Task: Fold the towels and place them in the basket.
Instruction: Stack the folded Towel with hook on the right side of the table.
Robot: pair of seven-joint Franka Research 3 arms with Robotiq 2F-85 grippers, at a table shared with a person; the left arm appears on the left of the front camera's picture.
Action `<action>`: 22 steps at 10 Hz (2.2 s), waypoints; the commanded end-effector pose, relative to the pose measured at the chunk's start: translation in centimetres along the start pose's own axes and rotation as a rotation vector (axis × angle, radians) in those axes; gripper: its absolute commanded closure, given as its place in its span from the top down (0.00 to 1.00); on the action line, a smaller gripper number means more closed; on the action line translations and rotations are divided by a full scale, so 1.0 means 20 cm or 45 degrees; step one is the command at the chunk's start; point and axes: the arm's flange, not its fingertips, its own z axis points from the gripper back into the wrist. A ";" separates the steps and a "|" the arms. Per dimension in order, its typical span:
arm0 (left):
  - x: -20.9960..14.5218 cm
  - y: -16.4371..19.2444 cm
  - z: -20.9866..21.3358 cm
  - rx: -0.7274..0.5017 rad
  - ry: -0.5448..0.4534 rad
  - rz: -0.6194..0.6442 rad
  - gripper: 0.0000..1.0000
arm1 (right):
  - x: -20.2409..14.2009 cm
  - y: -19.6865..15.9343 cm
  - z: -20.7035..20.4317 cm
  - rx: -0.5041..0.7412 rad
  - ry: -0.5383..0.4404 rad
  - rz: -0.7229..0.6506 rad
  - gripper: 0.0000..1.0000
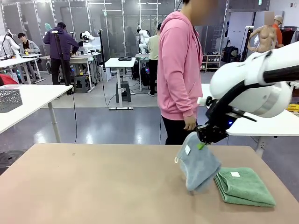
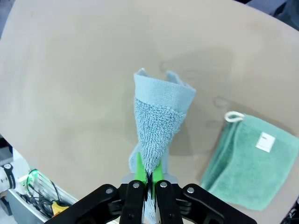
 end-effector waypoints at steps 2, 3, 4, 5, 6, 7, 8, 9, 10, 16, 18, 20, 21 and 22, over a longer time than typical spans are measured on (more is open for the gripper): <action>0.00 -0.01 0.00 0.003 0.002 -0.006 1.00 | -0.14 -0.16 0.19 -0.007 -0.058 -0.027 0.05; 0.00 -0.01 0.00 0.003 0.002 -0.006 1.00 | -0.15 -0.24 0.21 -0.025 -0.051 -0.018 0.05; 0.00 -0.01 0.00 0.003 0.002 -0.006 1.00 | -0.15 -0.32 0.22 -0.045 -0.051 -0.024 0.05; 0.00 -0.01 0.00 0.003 0.002 -0.006 1.00 | -0.16 -0.42 0.24 -0.044 -0.053 -0.024 0.05; 0.00 -0.01 0.00 0.003 0.002 -0.006 1.00 | -0.16 -0.51 0.25 -0.049 -0.031 -0.040 0.05; 0.00 -0.01 0.00 0.003 0.002 -0.006 1.00 | -0.16 -0.59 0.26 -0.063 -0.060 -0.046 0.05; 0.00 -0.01 0.00 0.003 0.002 -0.006 1.00 | -0.16 -0.66 0.22 -0.076 -0.017 -0.024 0.05; 0.00 -0.01 0.00 0.003 0.002 -0.006 1.00 | -0.16 -0.73 0.16 -0.147 0.009 -0.043 0.05; 0.00 -0.01 0.00 0.003 0.002 -0.006 1.00 | -0.15 -0.77 0.11 -0.183 0.040 -0.050 0.05; 0.00 -0.01 0.00 0.003 0.002 -0.006 1.00 | -0.13 -0.81 0.02 -0.508 0.284 -0.162 0.78; 0.00 -0.01 0.00 0.003 0.002 -0.006 1.00 | -0.14 -0.78 0.02 -0.513 0.302 -0.178 1.00; 0.00 -0.01 0.00 0.003 0.002 -0.006 1.00 | -0.16 -0.75 0.04 -0.509 0.299 -0.193 0.81; 0.00 -0.01 0.00 0.003 0.002 -0.006 1.00 | -0.17 -0.73 0.04 -0.528 0.299 -0.200 0.90; 0.00 -0.01 0.00 0.003 0.002 -0.006 1.00 | -0.17 -0.72 0.04 -0.524 0.294 -0.193 1.00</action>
